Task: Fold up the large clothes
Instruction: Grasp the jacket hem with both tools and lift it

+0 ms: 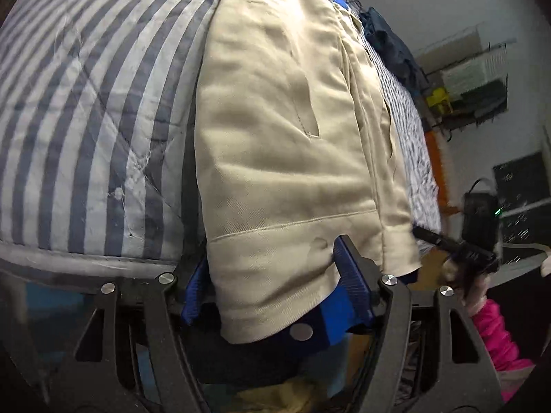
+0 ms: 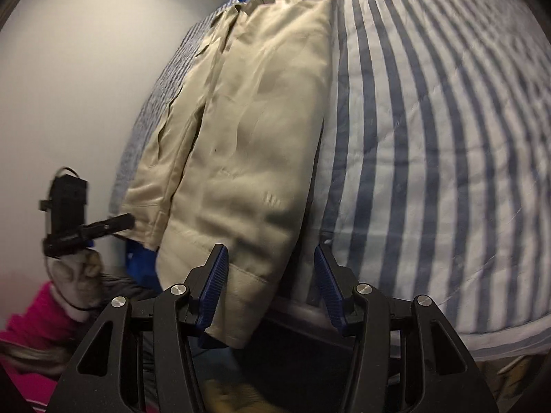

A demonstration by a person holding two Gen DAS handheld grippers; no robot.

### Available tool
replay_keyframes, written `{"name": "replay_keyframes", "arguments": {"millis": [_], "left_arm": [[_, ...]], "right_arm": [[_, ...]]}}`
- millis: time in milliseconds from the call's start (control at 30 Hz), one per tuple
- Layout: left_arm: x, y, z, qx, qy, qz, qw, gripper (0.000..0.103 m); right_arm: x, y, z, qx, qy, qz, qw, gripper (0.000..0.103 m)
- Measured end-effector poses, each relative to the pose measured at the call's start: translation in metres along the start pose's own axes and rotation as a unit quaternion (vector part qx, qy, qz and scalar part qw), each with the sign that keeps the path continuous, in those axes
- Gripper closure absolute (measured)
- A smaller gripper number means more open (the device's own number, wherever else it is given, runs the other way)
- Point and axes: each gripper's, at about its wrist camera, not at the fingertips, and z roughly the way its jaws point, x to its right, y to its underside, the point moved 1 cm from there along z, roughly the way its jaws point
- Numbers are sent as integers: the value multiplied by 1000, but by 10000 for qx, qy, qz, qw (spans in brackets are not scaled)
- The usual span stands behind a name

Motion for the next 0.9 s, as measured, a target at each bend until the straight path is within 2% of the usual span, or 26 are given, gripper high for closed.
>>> {"name": "replay_keyframes", "arguments": {"millis": [100, 300, 367, 433, 467, 567, 667, 900], "left_arm": [[0, 1, -2, -34, 20, 35, 10000, 34], [6, 1, 4, -103, -88, 141, 9998, 56], [5, 0, 4, -103, -96, 95, 9999, 65], [4, 0, 3, -90, -67, 31, 9999, 72], [5, 0, 2, -75, -55, 36, 10000, 78], [11, -2, -8, 6, 17, 142, 9999, 88], [20, -5, -17, 80, 97, 213, 9997, 89], [36, -17, -37, 268, 409, 113, 9987, 90]], "right_arm": [[9, 6, 8, -114, -490, 228, 9985, 52], [1, 10, 23, -378, -1101, 226, 9929, 50], [-10, 13, 28, -475, -1091, 30, 9929, 50], [-15, 12, 29, -496, -1005, -57, 9937, 62], [-14, 12, 31, -527, -999, 30, 9936, 72], [-11, 13, 29, -484, -1100, 258, 9924, 84], [-14, 12, 20, -356, -1214, 325, 9914, 90], [-33, -1, -14, 40, -1563, 329, 9872, 92]]}}
